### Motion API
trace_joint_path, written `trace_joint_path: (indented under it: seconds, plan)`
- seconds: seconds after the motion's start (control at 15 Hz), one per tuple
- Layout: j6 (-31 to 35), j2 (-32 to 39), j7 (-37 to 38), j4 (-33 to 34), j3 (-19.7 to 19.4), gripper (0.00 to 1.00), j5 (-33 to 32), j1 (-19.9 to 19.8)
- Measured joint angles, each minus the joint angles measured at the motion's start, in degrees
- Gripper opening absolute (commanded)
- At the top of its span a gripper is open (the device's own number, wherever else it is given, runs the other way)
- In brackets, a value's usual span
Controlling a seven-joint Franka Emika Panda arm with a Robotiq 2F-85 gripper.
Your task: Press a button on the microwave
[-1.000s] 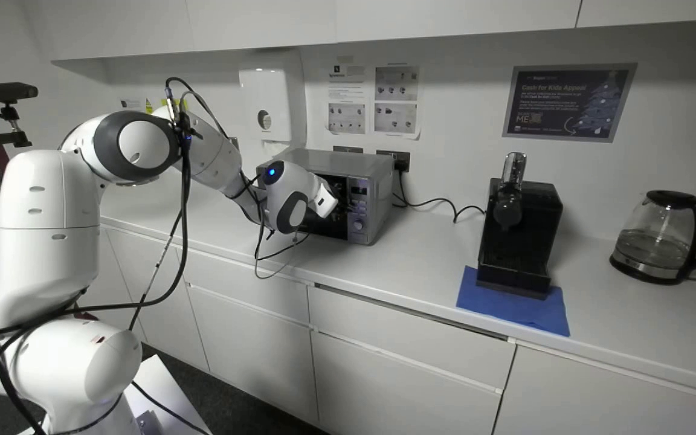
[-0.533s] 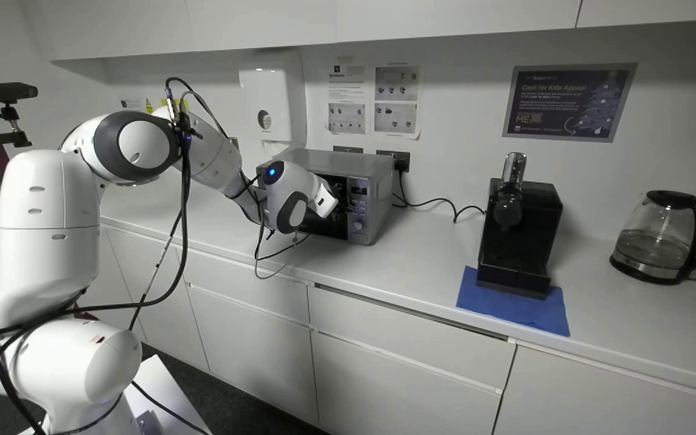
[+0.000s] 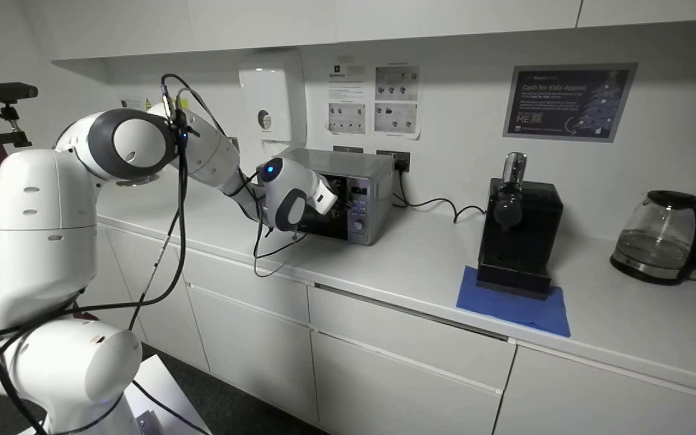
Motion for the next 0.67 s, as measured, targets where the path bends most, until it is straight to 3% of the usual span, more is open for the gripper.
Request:
trace_joint_path:
  seconds: [0.27, 0.47, 0.67]
  plan:
    - [-4.41, -3.36, -1.88, -1.62, -0.04, 0.00, -0.20, 0.70]
    - [-14.40, -7.21, -2.29, -3.41, -1.02, 0.00, -0.46, 1.80]
    - [-27.69, -10.82, -0.08, -4.22, -5.91, 0.00, -6.02, 4.96]
